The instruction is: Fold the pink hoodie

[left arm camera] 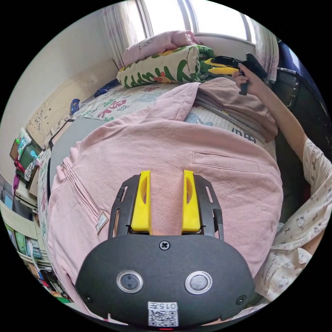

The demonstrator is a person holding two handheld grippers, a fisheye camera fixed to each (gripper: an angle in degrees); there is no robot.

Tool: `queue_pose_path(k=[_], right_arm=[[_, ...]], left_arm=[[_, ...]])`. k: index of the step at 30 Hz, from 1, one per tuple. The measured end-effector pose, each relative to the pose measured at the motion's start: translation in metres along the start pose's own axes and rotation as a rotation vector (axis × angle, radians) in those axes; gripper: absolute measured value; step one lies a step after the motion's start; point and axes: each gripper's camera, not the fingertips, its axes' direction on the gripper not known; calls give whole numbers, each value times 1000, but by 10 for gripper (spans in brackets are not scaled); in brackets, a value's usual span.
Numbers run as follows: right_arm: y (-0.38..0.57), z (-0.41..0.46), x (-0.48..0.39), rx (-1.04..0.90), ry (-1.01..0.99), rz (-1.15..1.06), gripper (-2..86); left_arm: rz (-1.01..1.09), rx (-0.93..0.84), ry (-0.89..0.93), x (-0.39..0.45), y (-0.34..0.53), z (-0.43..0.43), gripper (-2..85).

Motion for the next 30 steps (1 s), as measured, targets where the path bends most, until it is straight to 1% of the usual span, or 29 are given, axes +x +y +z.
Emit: queue_pose_path(k=[2, 4, 6, 7, 10, 11, 13, 17, 20, 23, 26, 28, 30], right_arm=[[-28, 6, -8, 33, 10, 25, 123], [-56, 11, -16, 65, 63, 53, 130], [-90, 18, -17, 74, 181, 124, 134], [-97, 20, -16, 72, 204, 151, 134], [-121, 27, 4, 50, 298, 286, 137], [-127, 32, 17, 11, 322, 350, 136], [-135, 35, 28, -39, 316, 406, 130], [-162, 38, 9, -167, 386, 363, 114], [-166, 26, 2, -183, 389, 360, 101], [-161, 6, 1, -166, 356, 367, 56], [-152, -16, -3, -143, 341, 354, 39], [-143, -33, -8, -103, 313, 323, 36], [-125, -64, -21, -8, 232, 232, 29]], left_arm=[[-10, -4, 19, -5, -2, 2, 134], [-25, -9, 48, -11, -5, 4, 134], [-41, -13, 81, -19, -7, 6, 133], [-43, -14, 86, -20, -7, 6, 133], [-48, -15, 98, -24, -9, 7, 133], [-49, -15, 100, -25, -10, 6, 133], [-50, -15, 102, -27, -10, 5, 134], [-40, -11, 87, -26, -11, 1, 133], [-33, -9, 81, -27, -11, -3, 131], [-30, -8, 76, -29, -10, -8, 130], [-21, -6, 70, -30, -9, -14, 127], [-15, -5, 70, -31, -8, -17, 123], [3, -2, 81, -33, -6, -23, 115]])
